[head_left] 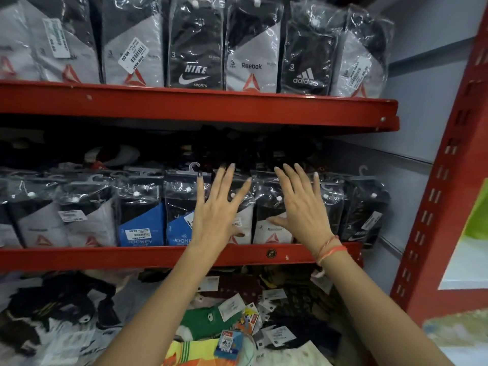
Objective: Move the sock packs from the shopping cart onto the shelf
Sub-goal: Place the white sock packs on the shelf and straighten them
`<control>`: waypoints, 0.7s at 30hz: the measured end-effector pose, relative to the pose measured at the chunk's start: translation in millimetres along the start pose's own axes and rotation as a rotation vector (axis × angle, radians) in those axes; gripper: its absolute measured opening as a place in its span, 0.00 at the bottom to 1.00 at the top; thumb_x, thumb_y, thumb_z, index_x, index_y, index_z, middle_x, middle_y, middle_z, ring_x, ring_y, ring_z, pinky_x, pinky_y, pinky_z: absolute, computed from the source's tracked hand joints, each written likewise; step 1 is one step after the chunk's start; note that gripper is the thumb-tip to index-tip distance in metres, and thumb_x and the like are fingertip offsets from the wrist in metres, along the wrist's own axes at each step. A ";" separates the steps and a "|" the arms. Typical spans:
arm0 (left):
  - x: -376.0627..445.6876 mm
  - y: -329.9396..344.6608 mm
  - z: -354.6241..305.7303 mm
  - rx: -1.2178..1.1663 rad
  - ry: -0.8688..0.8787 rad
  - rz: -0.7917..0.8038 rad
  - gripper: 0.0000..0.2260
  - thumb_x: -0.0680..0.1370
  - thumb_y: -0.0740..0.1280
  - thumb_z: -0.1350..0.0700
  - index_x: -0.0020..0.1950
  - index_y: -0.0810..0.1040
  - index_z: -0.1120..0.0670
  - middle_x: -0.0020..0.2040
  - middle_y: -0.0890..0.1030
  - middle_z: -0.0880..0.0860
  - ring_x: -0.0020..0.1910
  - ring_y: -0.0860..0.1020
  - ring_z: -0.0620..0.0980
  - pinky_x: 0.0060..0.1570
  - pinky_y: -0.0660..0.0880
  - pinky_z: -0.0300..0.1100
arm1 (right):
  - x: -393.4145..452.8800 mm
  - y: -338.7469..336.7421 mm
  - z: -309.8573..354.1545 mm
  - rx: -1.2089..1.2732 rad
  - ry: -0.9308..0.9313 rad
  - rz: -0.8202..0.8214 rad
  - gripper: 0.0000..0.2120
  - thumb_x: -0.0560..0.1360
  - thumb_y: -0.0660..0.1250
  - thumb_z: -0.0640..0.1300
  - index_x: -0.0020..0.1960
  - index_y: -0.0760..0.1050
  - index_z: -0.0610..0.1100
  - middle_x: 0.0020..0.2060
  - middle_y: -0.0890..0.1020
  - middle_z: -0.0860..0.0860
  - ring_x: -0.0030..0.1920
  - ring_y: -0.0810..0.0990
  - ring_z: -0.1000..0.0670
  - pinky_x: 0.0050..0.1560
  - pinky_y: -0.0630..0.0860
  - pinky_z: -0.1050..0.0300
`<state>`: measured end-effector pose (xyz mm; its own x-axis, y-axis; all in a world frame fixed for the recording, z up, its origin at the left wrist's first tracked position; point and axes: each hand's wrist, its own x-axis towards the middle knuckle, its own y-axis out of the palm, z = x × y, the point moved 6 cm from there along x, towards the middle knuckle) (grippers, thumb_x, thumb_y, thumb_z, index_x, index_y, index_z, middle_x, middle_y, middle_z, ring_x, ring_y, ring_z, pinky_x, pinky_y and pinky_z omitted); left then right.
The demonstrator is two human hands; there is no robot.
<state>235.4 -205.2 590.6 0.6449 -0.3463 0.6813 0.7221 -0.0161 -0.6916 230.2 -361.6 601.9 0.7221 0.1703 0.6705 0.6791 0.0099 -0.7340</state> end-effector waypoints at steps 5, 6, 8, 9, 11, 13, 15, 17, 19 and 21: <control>16.1 25.1 5.7 0.011 0.040 0.104 0.54 0.63 0.75 0.39 0.76 0.41 0.46 0.77 0.55 0.56 0.76 0.52 0.55 0.72 0.41 0.59 | -0.5 27.4 -11.6 -0.015 0.014 0.203 0.56 0.63 0.77 0.60 0.78 0.44 0.52 0.77 0.57 0.49 0.78 0.51 0.43 0.69 0.42 0.24; 16.8 26.4 5.9 -0.003 0.040 0.102 0.53 0.63 0.75 0.39 0.76 0.43 0.46 0.76 0.57 0.55 0.76 0.53 0.54 0.73 0.42 0.58 | -2.7 28.9 -12.2 -0.016 0.005 0.188 0.56 0.62 0.77 0.59 0.78 0.45 0.52 0.76 0.58 0.49 0.77 0.52 0.43 0.70 0.42 0.25; 16.3 26.1 6.3 -0.012 0.048 0.076 0.52 0.62 0.75 0.39 0.76 0.46 0.46 0.76 0.59 0.55 0.75 0.55 0.54 0.73 0.45 0.59 | -4.4 29.7 -13.1 -0.018 -0.010 0.157 0.56 0.61 0.78 0.59 0.78 0.47 0.52 0.76 0.60 0.48 0.77 0.53 0.43 0.71 0.44 0.24; 14.7 25.4 6.8 -0.012 0.058 0.061 0.52 0.62 0.75 0.39 0.76 0.46 0.46 0.76 0.60 0.55 0.75 0.56 0.54 0.73 0.46 0.59 | -4.1 30.5 -13.6 -0.025 -0.014 0.149 0.56 0.61 0.77 0.59 0.78 0.46 0.52 0.76 0.60 0.48 0.77 0.53 0.43 0.71 0.45 0.24; 10.6 24.3 8.4 -0.019 0.092 0.023 0.53 0.61 0.75 0.38 0.76 0.47 0.46 0.76 0.61 0.55 0.75 0.57 0.54 0.73 0.49 0.60 | -2.5 29.7 -12.8 -0.044 -0.019 0.152 0.57 0.62 0.76 0.62 0.78 0.44 0.51 0.77 0.58 0.47 0.78 0.50 0.43 0.71 0.43 0.24; 4.3 21.2 16.3 -0.011 0.115 -0.017 0.54 0.60 0.74 0.36 0.77 0.49 0.47 0.76 0.61 0.54 0.75 0.58 0.54 0.73 0.51 0.61 | -0.3 25.5 -6.2 -0.030 -0.026 0.130 0.58 0.63 0.73 0.66 0.78 0.41 0.50 0.78 0.54 0.46 0.78 0.45 0.42 0.70 0.38 0.26; -3.3 15.2 34.9 0.005 0.090 -0.055 0.55 0.57 0.74 0.34 0.77 0.51 0.49 0.76 0.61 0.54 0.75 0.59 0.54 0.72 0.52 0.61 | 4.0 15.1 11.9 -0.004 -0.069 0.059 0.58 0.63 0.69 0.71 0.79 0.43 0.46 0.79 0.51 0.45 0.78 0.42 0.42 0.70 0.36 0.28; -12.4 9.7 61.6 0.013 0.029 -0.054 0.57 0.56 0.74 0.33 0.77 0.51 0.51 0.76 0.60 0.54 0.75 0.59 0.55 0.72 0.53 0.62 | 11.7 4.3 40.5 -0.005 -0.150 -0.027 0.56 0.64 0.67 0.71 0.78 0.47 0.43 0.78 0.53 0.45 0.78 0.44 0.43 0.73 0.40 0.29; -21.7 6.4 88.9 0.034 -0.026 -0.025 0.58 0.55 0.73 0.32 0.77 0.50 0.53 0.76 0.59 0.55 0.75 0.59 0.55 0.71 0.53 0.62 | 23.3 1.2 71.2 0.087 -0.221 -0.036 0.52 0.67 0.67 0.68 0.78 0.48 0.42 0.78 0.56 0.45 0.78 0.46 0.44 0.76 0.44 0.35; -28.9 5.7 112.1 0.049 -0.073 0.009 0.59 0.56 0.73 0.32 0.77 0.51 0.55 0.77 0.57 0.56 0.75 0.58 0.56 0.71 0.53 0.62 | 35.3 3.2 102.4 0.167 -0.300 0.016 0.50 0.70 0.67 0.65 0.78 0.46 0.41 0.78 0.56 0.45 0.78 0.48 0.45 0.78 0.45 0.40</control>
<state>249.0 -90.1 593.8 0.6667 -0.2768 0.6920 0.7264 0.0338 -0.6864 244.3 -254.6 612.1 0.6448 0.4536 0.6152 0.6191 0.1621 -0.7684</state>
